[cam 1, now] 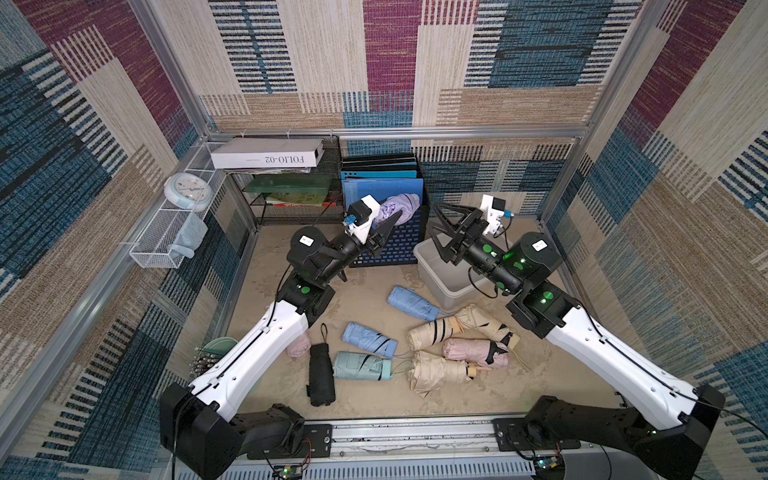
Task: Put the umbrella into the storage box
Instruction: Pick up the umbrella from the center of the board.
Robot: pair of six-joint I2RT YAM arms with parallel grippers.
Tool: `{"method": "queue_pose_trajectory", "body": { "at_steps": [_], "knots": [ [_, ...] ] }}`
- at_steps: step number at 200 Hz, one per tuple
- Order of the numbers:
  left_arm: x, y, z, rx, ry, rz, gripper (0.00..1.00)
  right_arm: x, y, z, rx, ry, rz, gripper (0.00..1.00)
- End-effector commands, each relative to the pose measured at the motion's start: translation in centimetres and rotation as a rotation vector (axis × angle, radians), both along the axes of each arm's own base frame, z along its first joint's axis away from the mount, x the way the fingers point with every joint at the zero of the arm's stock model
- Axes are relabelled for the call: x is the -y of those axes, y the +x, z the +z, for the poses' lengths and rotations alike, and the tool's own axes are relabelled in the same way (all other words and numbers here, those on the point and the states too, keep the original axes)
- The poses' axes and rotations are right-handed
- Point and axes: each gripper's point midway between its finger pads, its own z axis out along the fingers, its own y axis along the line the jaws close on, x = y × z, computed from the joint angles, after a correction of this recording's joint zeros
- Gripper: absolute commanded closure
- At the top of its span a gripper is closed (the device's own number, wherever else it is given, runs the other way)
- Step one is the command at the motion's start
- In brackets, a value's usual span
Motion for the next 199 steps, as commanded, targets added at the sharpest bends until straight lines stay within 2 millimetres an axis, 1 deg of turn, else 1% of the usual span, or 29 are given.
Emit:
{"method": "queue_pose_trajectory", "body": {
  "at_steps": [1, 23, 35, 40, 49, 57, 70, 76, 82, 99, 117, 128, 130, 136, 155, 199],
  "knots": [
    [1.1, -2.4, 1.9, 0.263, 0.096, -0.028, 1.00, -1.0, -0.3, 0.8, -0.068, 0.176, 0.113, 0.11],
    [2.1, -3.2, 0.7, 0.367, 0.223, -0.050, 1.00, -1.5, 0.2, -0.2, -0.121, 0.203, 0.131, 0.11],
    [2.5, -3.5, -0.5, 0.415, 0.311, -0.058, 1.00, -1.6, 0.2, -0.5, -0.139, 0.205, 0.134, 0.11],
    [2.9, -4.2, -1.1, 0.447, 0.354, -0.094, 1.00, -1.6, 0.3, -0.7, -0.145, 0.202, 0.134, 0.11],
    [3.1, -4.6, -2.0, 0.489, 0.417, -0.109, 1.00, -1.6, 0.3, -1.1, -0.164, 0.186, 0.135, 0.11],
    [3.1, -4.8, -2.5, 0.523, 0.459, -0.112, 1.00, -1.5, 0.5, -1.8, -0.194, 0.155, 0.130, 0.11],
    [3.3, -5.3, -3.1, 0.587, 0.522, -0.111, 1.00, -1.0, 1.0, -3.6, -0.255, 0.075, 0.101, 0.13],
    [3.4, -5.4, -3.4, 0.613, 0.553, -0.109, 1.00, -0.7, 1.0, -3.7, -0.247, 0.047, 0.088, 0.13],
    [3.4, -5.5, -3.7, 0.639, 0.590, -0.105, 1.00, -0.6, 1.1, -4.5, -0.267, 0.000, 0.077, 0.14],
    [3.8, -5.8, -4.5, 0.711, 0.675, -0.094, 1.00, -0.4, 1.1, -5.1, -0.279, -0.080, 0.071, 0.15],
    [4.2, -6.2, -4.9, 0.781, 0.741, -0.088, 1.00, -1.2, 1.1, -5.6, -0.287, -0.122, 0.112, 0.17],
    [4.6, -6.8, -5.1, 0.830, 0.772, -0.099, 1.00, -1.6, 1.1, -5.6, -0.284, -0.145, 0.130, 0.19],
    [4.6, -6.5, -5.2, 0.829, 0.791, -0.078, 1.00, -1.7, 1.1, -5.6, -0.284, -0.148, 0.133, 0.20],
    [4.7, -6.4, -5.5, 0.845, 0.818, -0.070, 1.00, -1.8, 1.1, -5.7, -0.281, -0.159, 0.139, 0.22],
    [5.2, -6.8, -6.2, 0.917, 0.892, -0.064, 1.00, -1.9, 1.2, -5.6, -0.272, -0.177, 0.147, 0.29],
    [5.5, -6.7, -6.8, 0.994, 0.959, -0.040, 1.00, -1.5, 1.4, -6.0, -0.272, -0.192, 0.144, 0.50]
  ]
}}
